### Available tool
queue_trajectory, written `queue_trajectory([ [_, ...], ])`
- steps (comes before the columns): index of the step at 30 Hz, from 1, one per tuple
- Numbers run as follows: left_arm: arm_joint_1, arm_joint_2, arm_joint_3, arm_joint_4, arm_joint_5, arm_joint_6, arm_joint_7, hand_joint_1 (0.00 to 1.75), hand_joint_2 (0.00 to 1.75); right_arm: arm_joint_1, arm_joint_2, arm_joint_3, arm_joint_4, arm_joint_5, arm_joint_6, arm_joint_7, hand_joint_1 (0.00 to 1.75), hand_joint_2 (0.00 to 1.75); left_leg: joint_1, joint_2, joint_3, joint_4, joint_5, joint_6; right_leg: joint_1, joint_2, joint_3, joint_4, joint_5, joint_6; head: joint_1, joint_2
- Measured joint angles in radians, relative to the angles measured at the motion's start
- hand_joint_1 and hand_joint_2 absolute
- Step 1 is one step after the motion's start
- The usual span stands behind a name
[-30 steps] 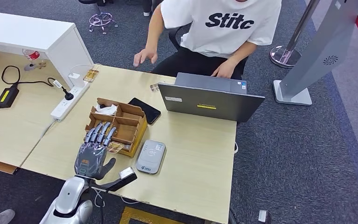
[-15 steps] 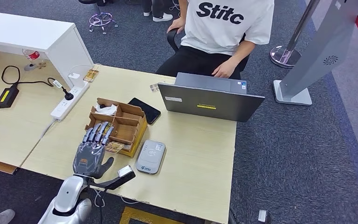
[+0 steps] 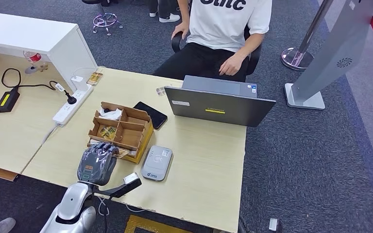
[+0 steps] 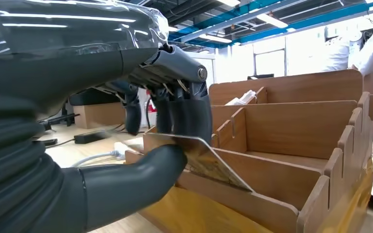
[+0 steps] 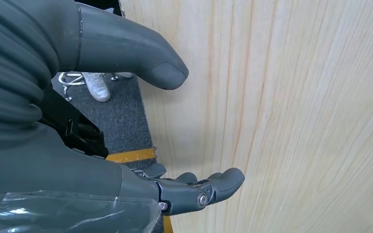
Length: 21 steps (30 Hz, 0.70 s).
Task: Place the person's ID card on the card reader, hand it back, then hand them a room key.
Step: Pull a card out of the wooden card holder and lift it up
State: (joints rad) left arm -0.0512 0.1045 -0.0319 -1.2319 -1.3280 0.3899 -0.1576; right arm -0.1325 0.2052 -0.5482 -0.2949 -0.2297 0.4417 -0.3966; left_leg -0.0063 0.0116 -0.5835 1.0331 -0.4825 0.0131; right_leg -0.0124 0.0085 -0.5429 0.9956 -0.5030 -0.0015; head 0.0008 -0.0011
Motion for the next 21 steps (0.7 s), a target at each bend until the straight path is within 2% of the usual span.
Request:
queue_trajectory([
  [7, -0.005, 0.001, 0.005, 0.0, 0.008, -0.002, 0.006, 1.61, 1.75, 0.0, 0.0, 0.0, 0.0, -0.001, 0.0, 0.001, 0.0, 1.75, 0.0, 0.0, 0.0, 0.0, 0.0, 0.0, 0.0, 0.0, 0.0, 0.0, 0.0, 0.0, 0.0, 0.0],
  [10, -0.005, 0.002, 0.005, 0.0, 0.008, 0.001, 0.009, 1.71, 1.75, 0.0, 0.0, 0.0, 0.0, -0.001, 0.0, 0.001, 0.0, 1.75, 0.0, 0.0, 0.0, 0.0, 0.0, 0.0, 0.0, 0.0, 0.0, 0.0, 0.0, 0.0, 0.0, 0.0],
  [21, -0.038, 0.009, 0.03, -0.025, -0.003, 0.069, 0.03, 1.75, 1.75, 0.0, 0.0, 0.002, 0.0, -0.005, 0.0, 0.011, 0.0, 1.75, 0.0, 0.0, 0.0, 0.0, 0.0, -0.001, 0.0, 0.0, 0.0, 0.0, 0.0, -0.001, 0.0, 0.0],
])
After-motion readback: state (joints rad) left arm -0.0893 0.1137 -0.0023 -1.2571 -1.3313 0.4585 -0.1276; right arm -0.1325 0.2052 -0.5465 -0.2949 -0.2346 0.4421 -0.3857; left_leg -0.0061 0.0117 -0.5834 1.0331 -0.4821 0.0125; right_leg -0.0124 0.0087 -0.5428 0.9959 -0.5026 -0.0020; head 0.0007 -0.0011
